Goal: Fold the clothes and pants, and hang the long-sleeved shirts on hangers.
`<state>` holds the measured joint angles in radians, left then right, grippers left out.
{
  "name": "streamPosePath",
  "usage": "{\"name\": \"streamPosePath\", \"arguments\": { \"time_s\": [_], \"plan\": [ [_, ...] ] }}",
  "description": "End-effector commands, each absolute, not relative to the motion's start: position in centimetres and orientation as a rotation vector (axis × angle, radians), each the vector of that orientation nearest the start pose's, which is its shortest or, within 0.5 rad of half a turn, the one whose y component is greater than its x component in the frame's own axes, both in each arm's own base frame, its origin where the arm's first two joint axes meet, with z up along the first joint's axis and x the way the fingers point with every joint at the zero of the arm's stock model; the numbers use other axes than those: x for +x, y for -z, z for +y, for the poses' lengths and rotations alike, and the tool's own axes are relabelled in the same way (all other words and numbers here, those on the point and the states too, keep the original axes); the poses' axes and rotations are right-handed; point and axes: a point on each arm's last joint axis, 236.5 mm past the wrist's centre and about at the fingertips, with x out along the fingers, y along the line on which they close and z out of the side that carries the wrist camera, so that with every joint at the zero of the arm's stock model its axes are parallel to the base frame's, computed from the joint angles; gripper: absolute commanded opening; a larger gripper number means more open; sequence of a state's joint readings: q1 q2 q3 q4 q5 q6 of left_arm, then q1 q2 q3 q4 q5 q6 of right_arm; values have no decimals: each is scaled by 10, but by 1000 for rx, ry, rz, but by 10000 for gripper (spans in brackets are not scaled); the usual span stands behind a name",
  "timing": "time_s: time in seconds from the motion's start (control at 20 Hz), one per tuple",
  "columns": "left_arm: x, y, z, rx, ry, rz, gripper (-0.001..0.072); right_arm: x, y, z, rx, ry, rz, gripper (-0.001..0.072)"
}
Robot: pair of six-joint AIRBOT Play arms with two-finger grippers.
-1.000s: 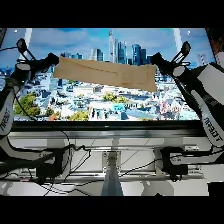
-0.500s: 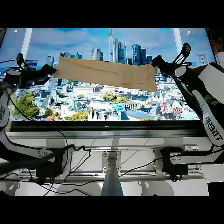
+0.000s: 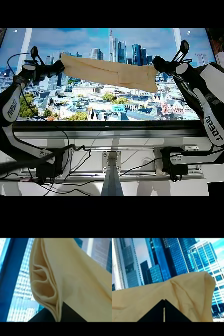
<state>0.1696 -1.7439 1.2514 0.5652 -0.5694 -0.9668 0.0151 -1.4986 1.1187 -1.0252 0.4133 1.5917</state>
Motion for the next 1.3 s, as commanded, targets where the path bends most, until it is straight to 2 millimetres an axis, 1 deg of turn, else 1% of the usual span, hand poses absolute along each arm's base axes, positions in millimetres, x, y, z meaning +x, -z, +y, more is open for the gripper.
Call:
{"name": "streamPosePath", "arguments": {
  "time_s": [0.0, 0.05, 0.1, 0.15, 0.2, 0.25, 0.3, 0.35, 0.4, 0.5, 0.55, 0.65, 0.75, 0.8, 0.85, 0.9, 0.95, 1.0, 1.05, 1.1, 1.15, 1.2, 1.25],
  "plan": [
    [543, 7, -30, -360, 293, 806, 12, 531, -20, 89, 516, -112, 768, 11],
    [532, -14, -34, -309, 331, 804, 12, 531, -26, 108, 504, -153, 780, 11],
    [517, -39, -41, -262, 375, 805, 13, 529, -28, 128, 492, -196, 802, 11],
    [502, -62, -48, -233, 417, 800, 13, 526, -29, 151, 477, -240, 826, 11],
    [485, -87, -57, -209, 460, 788, 14, 522, -28, 178, 463, -291, 849, 11],
    [470, -111, -64, -187, 494, 769, 14, 516, -27, 209, 460, -342, 869, 12],
    [459, -130, -69, -169, 514, 748, 14, 509, -26, 240, 470, -393, 887, 11],
    [449, -148, -72, -151, 525, 720, 14, 499, -24, 276, 483, -451, 910, 11],
    [444, -161, -73, -138, 526, 692, 14, 486, -22, 312, 497, -510, 937, 12],
    [437, -179, -74, -122, 526, 654, 14, 451, -13, 385, 517, -626, 999, 11],
    [435, -183, -76, -122, 530, 646, 14, 430, -9, 422, 515, -684, 1021, 11],
    [431, -188, -85, -152, 558, 644, 15, 390, 4, 480, 464, -788, 1069, 11],
    [430, -189, -89, -159, 569, 643, 15, 350, 10, 522, 429, -873, 1117, 11],
    [430, -189, -89, -158, 570, 644, 15, 338, 8, 534, 416, -902, 1114, 11],
    [430, -189, -90, -158, 570, 644, 15, 332, 6, 540, 395, -916, 1095, 11],
    [430, -189, -90, -158, 571, 644, 15, 334, 6, 540, 370, -919, 1083, 12],
    [430, -188, -91, -158, 573, 645, 15, 341, 8, 532, 334, -911, 1076, 12],
    [430, -187, -92, -158, 577, 648, 15, 353, 12, 518, 292, -892, 1075, 12],
    [430, -184, -97, -158, 587, 655, 15, 367, 16, 500, 253, -864, 1077, 12],
    [430, -180, -104, -156, 604, 667, 15, 383, 20, 477, 217, -829, 1089, 12],
    [430, -174, -115, -155, 629, 683, 14, 402, 24, 447, 192, -783, 1112, 12],
    [429, -167, -130, -158, 664, 703, 15, 416, 26, 413, 175, -737, 1152, 12],
    [427, -157, -151, -164, 710, 728, 14, 427, 26, 381, 155, -708, 1186, 11]
  ]
}}
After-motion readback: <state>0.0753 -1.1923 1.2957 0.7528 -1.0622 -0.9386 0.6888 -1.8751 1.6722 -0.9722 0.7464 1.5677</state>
